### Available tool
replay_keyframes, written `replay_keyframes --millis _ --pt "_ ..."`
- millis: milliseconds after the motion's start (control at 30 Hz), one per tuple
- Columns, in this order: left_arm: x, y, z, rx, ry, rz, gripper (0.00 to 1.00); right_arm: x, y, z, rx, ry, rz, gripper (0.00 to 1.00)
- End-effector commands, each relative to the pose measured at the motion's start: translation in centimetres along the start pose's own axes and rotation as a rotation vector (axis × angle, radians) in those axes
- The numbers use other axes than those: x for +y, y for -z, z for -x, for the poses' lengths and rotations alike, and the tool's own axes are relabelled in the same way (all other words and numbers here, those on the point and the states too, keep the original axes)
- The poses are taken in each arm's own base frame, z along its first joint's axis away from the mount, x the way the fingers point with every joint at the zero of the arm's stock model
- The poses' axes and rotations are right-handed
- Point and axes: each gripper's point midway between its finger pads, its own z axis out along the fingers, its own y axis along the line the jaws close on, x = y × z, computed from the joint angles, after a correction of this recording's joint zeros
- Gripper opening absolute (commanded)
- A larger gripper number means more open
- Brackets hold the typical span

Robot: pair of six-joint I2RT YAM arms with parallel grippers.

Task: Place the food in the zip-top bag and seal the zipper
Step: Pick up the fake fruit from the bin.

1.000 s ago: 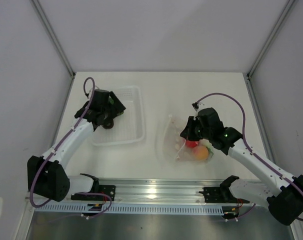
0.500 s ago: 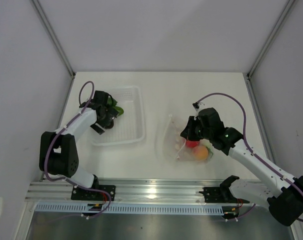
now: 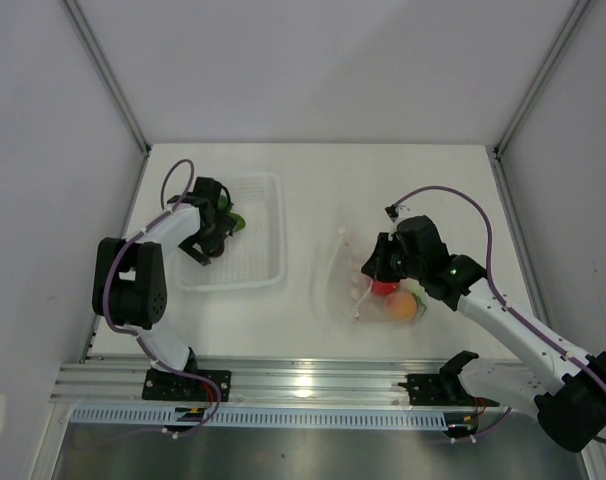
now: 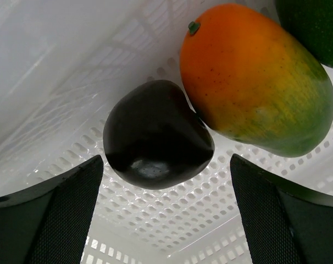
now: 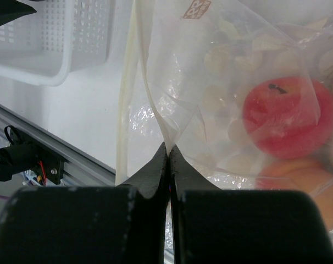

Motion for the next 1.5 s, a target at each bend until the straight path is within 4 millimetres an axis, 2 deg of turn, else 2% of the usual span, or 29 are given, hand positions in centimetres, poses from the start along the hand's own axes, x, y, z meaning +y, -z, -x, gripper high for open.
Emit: replay_keyframes --millis 0,267,433,667,900,1267,1367,1467 --pt "-0.5 -0.1 1.5 -0.032 0.055 0.014 0.97 -0.5 0.3 0.6 -0.030 0.017 -0.016 0.00" --pt "0.4 -0.7 1.2 -0.026 0.093 0.062 0.93 -0.6 0.2 0.6 -0.032 0.015 -0.016 0.00" --pt "0.8 -0.2 1.4 -0.053 0.111 0.050 0.92 -0.6 0.1 0.5 -0.028 0.012 -0.012 0.00" --pt "3.1 0.6 2.0 -0.118 0.200 0.111 0.91 -0.6 0.2 0.4 -0.030 0.011 -0.007 0.00" --pt "3.0 0.6 2.1 -0.126 0.230 0.107 0.90 -0.6 0.2 0.4 -0.029 0.013 -0.008 0.00" --pt "4.0 0.2 1.8 -0.128 0.282 0.170 0.90 -0.9 0.2 0.4 -0.028 0.014 -0.012 0.00" --pt "4.0 0.1 1.8 -0.126 0.285 0.172 0.92 -0.9 0.1 0.3 -0.026 0.015 -0.011 0.00" --pt "4.1 0.1 1.7 -0.125 0.297 0.182 0.99 -0.9 0.1 0.3 -0.027 0.016 -0.009 0.00"
